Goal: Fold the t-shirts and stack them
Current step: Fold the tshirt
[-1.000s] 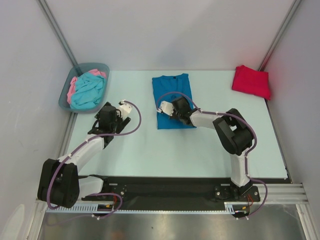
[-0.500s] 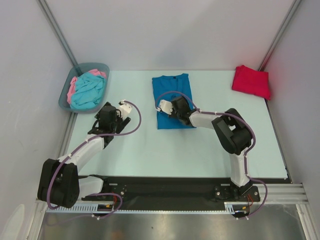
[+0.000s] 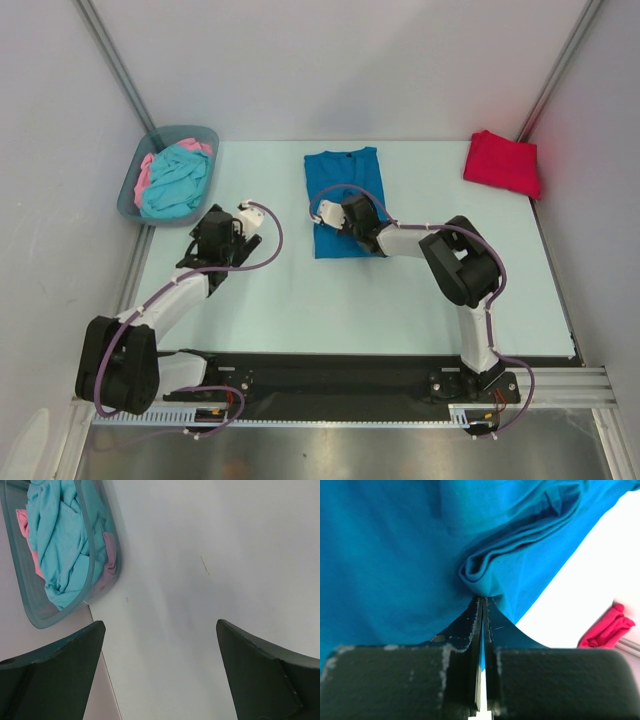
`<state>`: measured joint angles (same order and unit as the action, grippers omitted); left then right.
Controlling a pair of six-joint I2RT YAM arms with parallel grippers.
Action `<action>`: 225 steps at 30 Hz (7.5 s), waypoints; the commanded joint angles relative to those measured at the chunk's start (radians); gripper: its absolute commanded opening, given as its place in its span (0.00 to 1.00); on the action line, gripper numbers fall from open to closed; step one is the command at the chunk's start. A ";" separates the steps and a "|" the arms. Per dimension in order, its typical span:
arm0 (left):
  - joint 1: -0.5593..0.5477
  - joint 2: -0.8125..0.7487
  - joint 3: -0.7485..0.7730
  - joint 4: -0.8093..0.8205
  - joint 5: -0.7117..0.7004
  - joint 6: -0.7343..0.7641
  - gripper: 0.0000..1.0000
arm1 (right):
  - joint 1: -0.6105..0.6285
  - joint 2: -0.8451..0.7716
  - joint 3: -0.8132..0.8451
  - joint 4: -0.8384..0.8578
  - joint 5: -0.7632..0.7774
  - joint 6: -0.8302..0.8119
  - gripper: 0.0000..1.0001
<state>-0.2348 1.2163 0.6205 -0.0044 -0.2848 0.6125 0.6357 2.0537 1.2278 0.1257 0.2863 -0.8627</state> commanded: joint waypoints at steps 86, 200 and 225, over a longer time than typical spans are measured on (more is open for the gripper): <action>0.006 0.003 -0.002 0.021 0.009 0.007 1.00 | 0.144 0.089 0.019 0.476 0.215 -0.220 0.56; 0.006 -0.015 0.001 0.012 0.024 -0.002 1.00 | 0.056 0.118 0.295 -0.196 -0.042 0.021 0.54; 0.006 0.000 0.002 0.012 0.026 -0.002 1.00 | 0.076 0.129 0.338 -0.064 0.040 -0.064 0.00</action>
<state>-0.2348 1.2251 0.6170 -0.0093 -0.2768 0.6113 0.7036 2.1944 1.5196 -0.0040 0.2996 -0.8997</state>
